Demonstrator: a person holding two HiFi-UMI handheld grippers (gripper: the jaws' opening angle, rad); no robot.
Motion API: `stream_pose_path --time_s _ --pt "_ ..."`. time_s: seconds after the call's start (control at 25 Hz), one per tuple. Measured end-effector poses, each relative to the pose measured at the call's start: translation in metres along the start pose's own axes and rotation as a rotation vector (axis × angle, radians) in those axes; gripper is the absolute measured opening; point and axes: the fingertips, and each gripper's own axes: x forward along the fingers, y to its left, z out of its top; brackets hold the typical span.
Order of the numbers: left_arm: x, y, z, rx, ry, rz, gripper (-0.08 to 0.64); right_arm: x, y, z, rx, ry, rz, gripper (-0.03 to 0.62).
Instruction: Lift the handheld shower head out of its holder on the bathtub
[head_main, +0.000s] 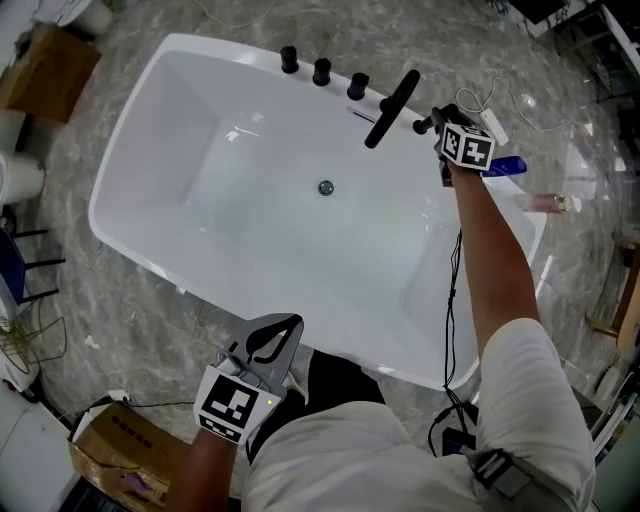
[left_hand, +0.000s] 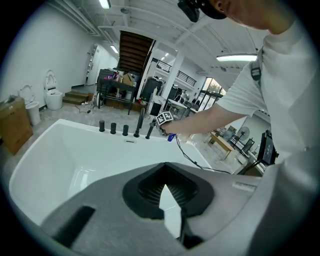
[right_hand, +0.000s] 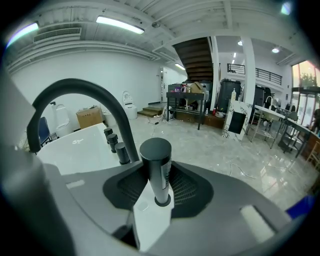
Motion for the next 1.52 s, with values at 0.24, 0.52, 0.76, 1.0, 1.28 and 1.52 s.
stream_pose_path --time_s 0.24,0.52,0.76,1.0,1.28,1.52 --pt "-0.009 -0.005 -0.001 0.035 -0.007 -0.002 0.008 -0.018 0.009 0.011 -0.035 -0.017 0.0 0.147" --pt "-0.029 -0.019 -0.002 0.048 -0.032 -0.005 0.006 -0.052 0.021 0.024 -0.057 -0.048 -0.01 0.147" --pt "-0.041 -0.033 -0.004 0.062 -0.045 -0.014 0.008 -0.082 0.025 0.038 -0.075 -0.074 -0.023 0.146" --pt "-0.056 -0.05 -0.001 0.09 -0.053 -0.025 0.007 -0.112 0.033 0.052 -0.082 -0.107 -0.02 0.146" --pt "-0.071 -0.065 -0.004 0.119 -0.067 -0.038 0.008 -0.146 0.042 0.064 -0.079 -0.149 -0.017 0.146" --pt "-0.086 -0.074 -0.005 0.132 -0.084 -0.041 0.008 -0.18 0.052 0.076 -0.088 -0.181 -0.018 0.146"
